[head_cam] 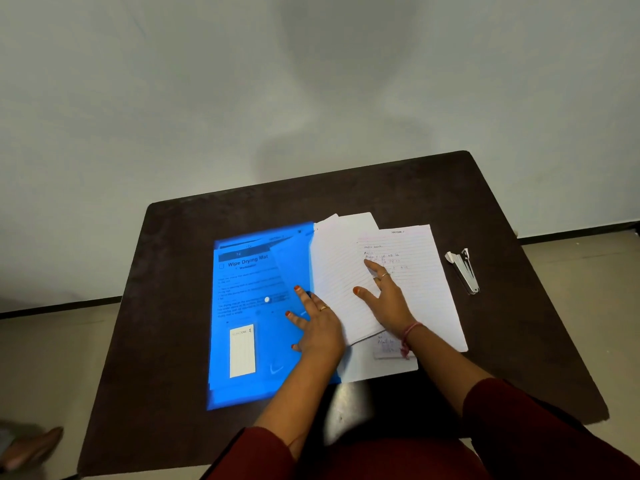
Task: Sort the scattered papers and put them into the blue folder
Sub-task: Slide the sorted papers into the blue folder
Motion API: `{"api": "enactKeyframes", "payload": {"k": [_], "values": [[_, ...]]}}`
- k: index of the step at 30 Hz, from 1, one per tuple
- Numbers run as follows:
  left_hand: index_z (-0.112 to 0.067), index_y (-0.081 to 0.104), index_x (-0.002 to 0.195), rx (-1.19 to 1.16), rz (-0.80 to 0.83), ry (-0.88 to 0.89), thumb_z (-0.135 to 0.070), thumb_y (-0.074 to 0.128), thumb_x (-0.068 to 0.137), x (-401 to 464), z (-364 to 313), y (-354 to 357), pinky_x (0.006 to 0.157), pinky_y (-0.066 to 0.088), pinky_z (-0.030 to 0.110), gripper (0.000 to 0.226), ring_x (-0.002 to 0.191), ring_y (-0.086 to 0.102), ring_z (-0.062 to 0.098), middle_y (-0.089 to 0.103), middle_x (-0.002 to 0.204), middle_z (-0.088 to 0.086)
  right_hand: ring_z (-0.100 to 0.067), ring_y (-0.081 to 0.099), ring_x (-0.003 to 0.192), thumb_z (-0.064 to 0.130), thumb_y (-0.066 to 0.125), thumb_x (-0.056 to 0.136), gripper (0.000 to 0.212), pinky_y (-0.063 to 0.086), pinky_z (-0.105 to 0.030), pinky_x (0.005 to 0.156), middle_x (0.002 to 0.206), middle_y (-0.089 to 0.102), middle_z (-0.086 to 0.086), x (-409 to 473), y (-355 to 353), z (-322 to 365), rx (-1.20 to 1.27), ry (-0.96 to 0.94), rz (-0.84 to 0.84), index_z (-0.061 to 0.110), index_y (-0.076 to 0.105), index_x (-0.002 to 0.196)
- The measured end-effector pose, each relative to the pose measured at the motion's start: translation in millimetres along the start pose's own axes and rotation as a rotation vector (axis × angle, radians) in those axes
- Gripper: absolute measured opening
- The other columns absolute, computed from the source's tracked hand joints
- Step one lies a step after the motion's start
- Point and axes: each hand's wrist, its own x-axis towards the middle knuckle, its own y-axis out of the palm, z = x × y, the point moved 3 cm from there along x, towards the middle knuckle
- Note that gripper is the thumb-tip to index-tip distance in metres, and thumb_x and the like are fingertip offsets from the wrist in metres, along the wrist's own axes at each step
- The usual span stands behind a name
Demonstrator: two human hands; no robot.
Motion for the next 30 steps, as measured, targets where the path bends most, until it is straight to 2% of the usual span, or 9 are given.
{"api": "enactKeyframes", "payload": {"k": [3,6,9,13,16,19,22,26,30], "values": [[-0.001,-0.020,0.146,0.012,-0.005,0.006,0.011,0.046,0.090,-2,0,-1,0.101,0.032,0.067,0.087,0.143,-0.014,0.043,-0.041,0.148,0.010,-0.006,0.040,0.123,0.013,0.060,0.092,0.057,0.031,-0.017,0.102,0.140,0.042,0.003,-9,16,2,-0.027,-0.021,0.042,0.016,0.034,0.143],[0.001,-0.019,0.146,0.013,-0.004,0.024,0.012,0.045,0.090,-4,1,-1,0.102,0.034,0.065,0.086,0.143,-0.014,0.043,-0.040,0.149,0.011,-0.012,0.040,0.132,0.009,0.056,0.093,0.054,0.027,-0.014,0.103,0.144,0.041,0.000,-11,26,2,-0.048,-0.061,0.077,0.014,0.034,0.143],[0.000,-0.018,0.146,0.015,-0.007,0.039,0.010,0.044,0.091,-3,2,0,0.101,0.034,0.066,0.084,0.143,-0.014,0.044,-0.040,0.149,0.010,-0.008,0.039,0.128,0.008,0.056,0.093,0.053,0.028,-0.013,0.100,0.145,0.042,-0.002,-8,25,5,-0.020,-0.035,0.008,0.014,0.036,0.142],[0.000,-0.018,0.147,0.013,-0.019,0.045,0.013,0.040,0.091,-3,3,0,0.103,0.033,0.064,0.082,0.143,-0.014,0.042,-0.039,0.149,0.010,-0.016,0.040,0.132,0.009,0.056,0.093,0.053,0.030,-0.016,0.099,0.145,0.042,-0.003,-3,16,8,0.042,0.028,-0.135,0.012,0.035,0.142],[0.001,-0.018,0.146,0.019,-0.029,0.060,0.014,0.038,0.091,-4,3,0,0.103,0.035,0.063,0.080,0.143,-0.013,0.044,-0.039,0.150,0.012,-0.012,0.042,0.129,0.009,0.056,0.093,0.053,0.032,-0.015,0.098,0.144,0.043,-0.003,-2,13,9,0.074,0.033,-0.174,0.012,0.035,0.142],[0.001,-0.019,0.146,0.018,-0.024,0.072,0.012,0.040,0.091,-4,2,-1,0.103,0.035,0.063,0.081,0.142,-0.013,0.045,-0.038,0.149,0.013,-0.010,0.039,0.130,0.012,0.057,0.093,0.056,0.031,-0.016,0.100,0.146,0.041,-0.003,-4,19,8,0.053,0.025,-0.144,0.012,0.032,0.144],[0.002,-0.018,0.146,0.011,-0.020,0.073,0.010,0.043,0.091,-6,1,-3,0.102,0.035,0.063,0.083,0.142,-0.013,0.046,-0.038,0.150,0.013,-0.013,0.040,0.130,0.011,0.055,0.094,0.059,0.034,-0.021,0.104,0.146,0.040,-0.004,-8,31,7,0.029,0.020,-0.010,0.012,0.027,0.146],[0.003,-0.018,0.146,0.015,-0.007,0.082,0.004,0.049,0.092,-7,1,-4,0.103,0.036,0.061,0.086,0.142,-0.013,0.047,-0.037,0.150,0.014,-0.020,0.058,0.111,0.009,0.057,0.092,0.059,0.049,-0.039,0.099,0.122,0.056,-0.005,-11,37,1,-0.033,0.053,0.078,0.019,0.030,0.145],[0.003,-0.017,0.146,0.016,-0.020,0.083,0.007,0.042,0.093,-6,1,-3,0.103,0.036,0.061,0.079,0.142,-0.012,0.047,-0.037,0.150,0.015,-0.016,0.060,0.094,0.008,0.061,0.089,0.059,0.049,-0.028,0.091,0.096,0.056,0.008,-13,33,-4,-0.065,0.065,0.090,0.022,0.037,0.141]]}}
